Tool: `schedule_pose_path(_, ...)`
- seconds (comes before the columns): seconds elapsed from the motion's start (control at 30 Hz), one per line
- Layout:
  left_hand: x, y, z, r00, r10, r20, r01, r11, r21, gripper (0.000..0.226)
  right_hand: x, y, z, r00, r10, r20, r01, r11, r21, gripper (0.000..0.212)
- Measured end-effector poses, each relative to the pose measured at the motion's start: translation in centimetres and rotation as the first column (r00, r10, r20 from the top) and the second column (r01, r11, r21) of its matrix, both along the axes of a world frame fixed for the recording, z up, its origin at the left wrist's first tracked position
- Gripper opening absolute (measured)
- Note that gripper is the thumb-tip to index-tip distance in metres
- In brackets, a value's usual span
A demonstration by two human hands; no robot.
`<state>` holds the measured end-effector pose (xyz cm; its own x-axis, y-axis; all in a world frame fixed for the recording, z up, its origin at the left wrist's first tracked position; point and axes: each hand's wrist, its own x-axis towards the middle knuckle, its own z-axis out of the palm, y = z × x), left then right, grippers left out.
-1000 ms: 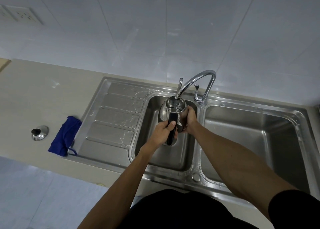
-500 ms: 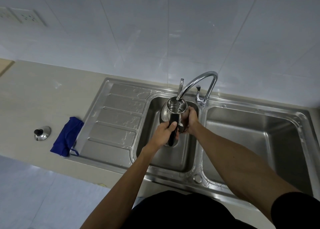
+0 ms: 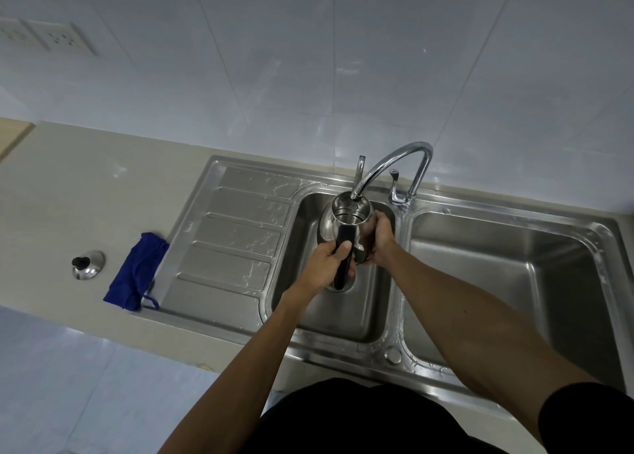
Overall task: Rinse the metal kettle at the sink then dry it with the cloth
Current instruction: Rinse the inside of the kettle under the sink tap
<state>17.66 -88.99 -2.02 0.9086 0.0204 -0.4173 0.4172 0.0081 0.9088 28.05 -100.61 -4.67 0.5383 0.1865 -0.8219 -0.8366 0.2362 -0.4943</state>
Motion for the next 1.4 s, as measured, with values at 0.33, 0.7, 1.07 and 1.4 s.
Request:
schedule_pose_path(0.33, 0.12, -0.03, -0.28, 1.0, -0.009, -0.006, 0.009, 1.0, 0.017, 0.03, -0.09, -0.28, -0.09, 1.0, -0.008, 0.012, 0.007, 1.0, 0.007, 0.066)
schedule_pose_path(0.7, -0.25, -0.31, 0.41, 1.0, -0.009, -0.003, 0.009, 1.0, 0.008, 0.028, -0.26, -0.41, -0.2, 1.0, -0.002, 0.011, 0.002, 1.0, -0.016, 0.065)
schedule_pose_path(1.07, 0.24, -0.13, 0.49, 1.0, 0.001, 0.019, -0.001, 1.0, 0.014, 0.028, 0.29, -0.13, 0.17, 1.0, -0.006, 0.017, 0.006, 1.0, -0.004, 0.066)
schedule_pose_path(1.4, 0.25, 0.05, 0.01, 1.0, -0.004, 0.028, 0.003, 1.0, 0.016, 0.028, 0.33, 0.03, 0.18, 1.0, -0.004, 0.012, 0.004, 1.0, -0.002, 0.066)
